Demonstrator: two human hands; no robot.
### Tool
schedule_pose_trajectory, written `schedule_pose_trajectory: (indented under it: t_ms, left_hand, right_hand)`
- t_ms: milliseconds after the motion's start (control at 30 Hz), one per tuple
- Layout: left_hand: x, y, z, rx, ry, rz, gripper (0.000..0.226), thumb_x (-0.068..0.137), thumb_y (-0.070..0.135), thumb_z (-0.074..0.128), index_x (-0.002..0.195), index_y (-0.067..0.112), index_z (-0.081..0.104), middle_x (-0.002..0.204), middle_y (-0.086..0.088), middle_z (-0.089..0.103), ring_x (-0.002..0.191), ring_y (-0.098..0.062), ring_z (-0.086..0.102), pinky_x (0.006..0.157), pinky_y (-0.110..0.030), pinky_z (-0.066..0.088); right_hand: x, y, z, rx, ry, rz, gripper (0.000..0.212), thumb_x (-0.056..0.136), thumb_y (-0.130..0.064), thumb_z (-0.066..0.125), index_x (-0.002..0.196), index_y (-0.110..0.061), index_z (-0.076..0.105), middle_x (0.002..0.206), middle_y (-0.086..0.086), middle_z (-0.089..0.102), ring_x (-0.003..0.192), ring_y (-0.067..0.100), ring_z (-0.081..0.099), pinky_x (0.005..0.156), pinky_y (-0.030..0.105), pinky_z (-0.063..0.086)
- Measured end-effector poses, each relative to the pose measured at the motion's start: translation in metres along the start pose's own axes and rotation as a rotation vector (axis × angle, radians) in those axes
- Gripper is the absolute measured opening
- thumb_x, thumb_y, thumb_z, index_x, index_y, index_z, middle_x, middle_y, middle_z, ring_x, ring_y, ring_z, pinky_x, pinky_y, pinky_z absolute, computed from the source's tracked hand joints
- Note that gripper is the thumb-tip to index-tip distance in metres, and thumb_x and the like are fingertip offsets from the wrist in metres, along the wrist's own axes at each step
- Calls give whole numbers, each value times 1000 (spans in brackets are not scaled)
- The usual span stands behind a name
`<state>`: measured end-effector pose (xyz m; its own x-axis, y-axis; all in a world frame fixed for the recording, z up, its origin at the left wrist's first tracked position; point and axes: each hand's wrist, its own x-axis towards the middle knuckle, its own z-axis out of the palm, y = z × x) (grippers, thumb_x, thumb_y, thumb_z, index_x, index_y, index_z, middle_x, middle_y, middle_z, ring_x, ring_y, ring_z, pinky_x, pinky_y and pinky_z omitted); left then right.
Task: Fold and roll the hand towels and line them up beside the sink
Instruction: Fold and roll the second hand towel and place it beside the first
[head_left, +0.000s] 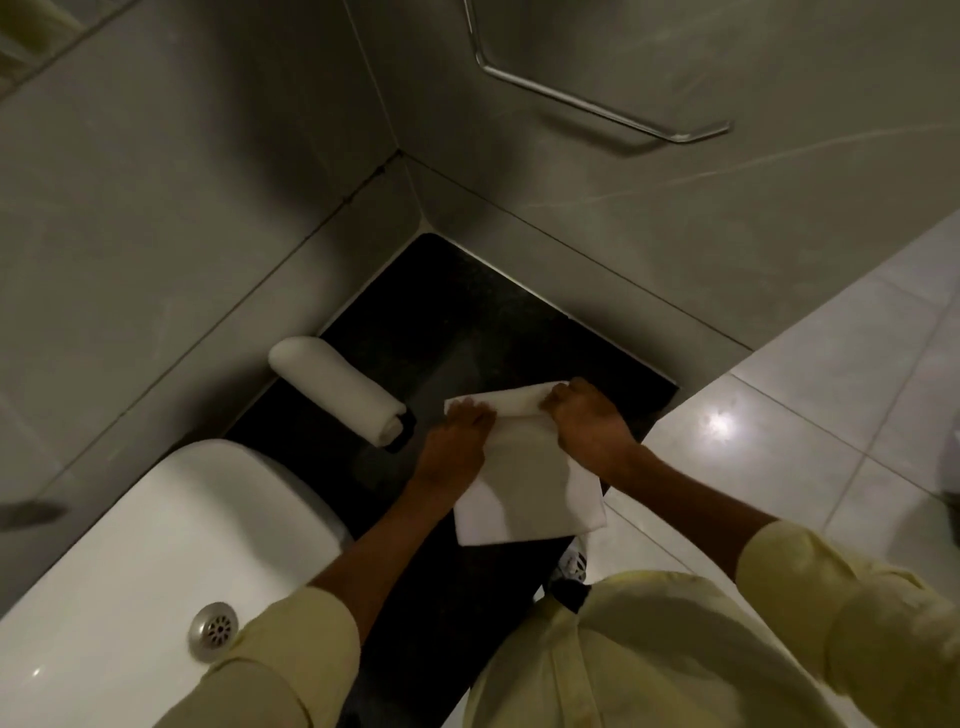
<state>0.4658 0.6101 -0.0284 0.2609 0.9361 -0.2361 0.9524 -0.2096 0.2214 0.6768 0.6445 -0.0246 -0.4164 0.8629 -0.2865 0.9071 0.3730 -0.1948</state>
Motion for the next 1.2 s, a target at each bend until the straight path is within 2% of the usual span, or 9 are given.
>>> schedule_pose_trajectory:
  t_ms: [100, 333, 467, 567, 667, 800, 967, 1067, 1200]
  left_hand:
    - [17, -3, -12, 30, -19, -69, 46, 98, 7, 41, 143, 16, 45, 147, -12, 47, 133, -31, 46, 109, -37, 35]
    - [46, -1, -45, -129, -217, -147, 53, 73, 11, 76, 123, 16, 61, 131, -12, 55, 121, -30, 52, 101, -38, 45]
    - [35, -6, -36, -180, -127, -135, 47, 73, 10, 72, 119, 20, 64, 126, -10, 61, 115, -28, 58, 96, -34, 48]
    - [12, 2, -26, -219, -55, -160, 43, 87, 8, 59, 130, 18, 60, 135, -9, 59, 121, -27, 57, 104, -30, 42]
    - [-24, 16, -4, -137, 115, -140, 46, 88, -4, 52, 132, 8, 58, 138, -16, 57, 128, -35, 54, 109, -38, 40]
    - [-51, 27, 14, -100, 129, -74, 50, 80, -2, 56, 129, 3, 59, 131, -20, 62, 118, -38, 62, 95, -49, 51]
    - [-29, 31, -26, -139, 37, -217, 41, 98, 9, 42, 138, 15, 51, 140, -15, 54, 127, -33, 51, 105, -38, 40]
    - [5, 27, -48, -35, -169, -204, 60, 95, 14, 52, 150, 15, 29, 155, -14, 33, 140, -34, 32, 115, -40, 26]
    - [13, 27, -48, -65, -523, -174, 72, 93, 16, 58, 154, 17, 19, 162, -12, 14, 148, -30, 20, 120, -36, 19]
  right_hand:
    - [18, 10, -21, 145, -27, 62, 53, 89, -15, 64, 139, -21, 52, 131, 13, 57, 117, 32, 56, 94, 39, 51]
    - [35, 14, -36, 22, -193, -74, 67, 63, -37, 73, 126, -19, 58, 126, 7, 47, 113, 29, 47, 89, 39, 39]
    - [21, 11, -35, 224, -86, -93, 35, 65, -25, 70, 97, -16, 61, 100, 3, 59, 92, 25, 59, 70, 28, 33]
    - [1, 3, -17, 76, 99, -92, 26, 79, -23, 68, 103, -15, 67, 106, 7, 64, 94, 26, 60, 82, 35, 43]
    - [-32, -7, 18, -52, 205, -90, 39, 77, -12, 76, 115, -7, 69, 116, 15, 68, 105, 34, 63, 93, 44, 50]
    - [-69, -14, 45, -4, 135, -40, 71, 81, -16, 76, 144, -4, 47, 148, 20, 47, 138, 41, 41, 114, 51, 35]
    - [-33, -19, -1, 48, 60, 48, 39, 90, -14, 63, 128, -15, 59, 131, 11, 56, 120, 29, 51, 102, 39, 43]
    - [-1, -16, -22, 16, -118, 91, 68, 77, -19, 76, 139, -17, 49, 140, 13, 45, 127, 35, 43, 104, 47, 42]
    - [-1, -18, -18, -39, -218, 26, 66, 76, -25, 77, 136, -17, 52, 140, 11, 45, 124, 32, 47, 103, 43, 44]
